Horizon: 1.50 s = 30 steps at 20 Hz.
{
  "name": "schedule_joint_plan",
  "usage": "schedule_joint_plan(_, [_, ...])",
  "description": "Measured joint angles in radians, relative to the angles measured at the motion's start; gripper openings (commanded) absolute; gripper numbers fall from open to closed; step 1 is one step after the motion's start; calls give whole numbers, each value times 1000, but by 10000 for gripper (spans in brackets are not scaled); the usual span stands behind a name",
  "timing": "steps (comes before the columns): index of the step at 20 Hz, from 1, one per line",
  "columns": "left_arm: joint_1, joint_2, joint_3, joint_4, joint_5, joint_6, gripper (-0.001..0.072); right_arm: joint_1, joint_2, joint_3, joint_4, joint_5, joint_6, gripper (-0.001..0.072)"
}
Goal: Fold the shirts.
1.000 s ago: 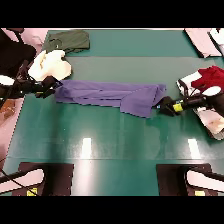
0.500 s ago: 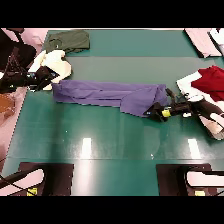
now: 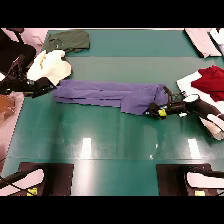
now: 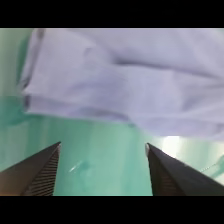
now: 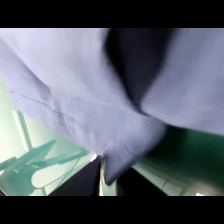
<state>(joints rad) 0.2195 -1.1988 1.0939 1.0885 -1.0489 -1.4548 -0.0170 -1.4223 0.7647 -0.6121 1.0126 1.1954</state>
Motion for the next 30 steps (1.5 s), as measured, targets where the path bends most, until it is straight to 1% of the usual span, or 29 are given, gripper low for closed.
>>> schedule_joint_plan(2, [0, 0, 0, 23, -11, -5, 622, -34, 6, 0, 3, 16, 2, 122])
schedule_joint_plan(3, [0, 0, 0, 31, -16, -7, 622, -47, 7, 0, 5, 23, 3, 51])
schedule_joint_plan(4, [0, 0, 0, 35, -16, -8, 622, -58, 9, 0, 5, 24, 4, 25])
schedule_joint_plan(9, [0, 0, 0, 48, -17, -11, 622, -64, 12, 3, 7, 25, 7, 23])
schedule_joint_plan(13, [0, 0, 0, 51, -16, -11, 622, -1, 26, 72, 14, 28, 10, 22])
schedule_joint_plan(17, [0, 0, 0, 44, -13, -13, 621, 105, 39, 246, 13, -30, 37, 22])
schedule_joint_plan(19, [0, 0, 0, 35, -13, -13, 621, 148, 6, 360, 13, -75, 59, 22])
schedule_joint_plan(22, [0, 0, 0, 15, -15, -13, 621, 204, -102, 542, 11, -103, 97, 23])
schedule_joint_plan(26, [0, 0, 0, -8, -35, -10, 621, 267, -276, 732, 10, -112, 153, 25])
schedule_joint_plan(27, [0, 0, 0, -10, -40, -9, 621, 279, -319, 772, 10, -109, 164, 80])
schedule_joint_plan(28, [0, 0, 0, -14, -45, -7, 621, 289, -356, 808, 10, -98, 175, 244])
schedule_joint_plan(29, [0, 0, 0, -16, -48, -7, 621, 298, -390, 843, 11, -78, 181, 346])
schedule_joint_plan(30, [0, 0, 0, -16, -52, -6, 621, 303, -417, 876, 11, -49, 189, 346])
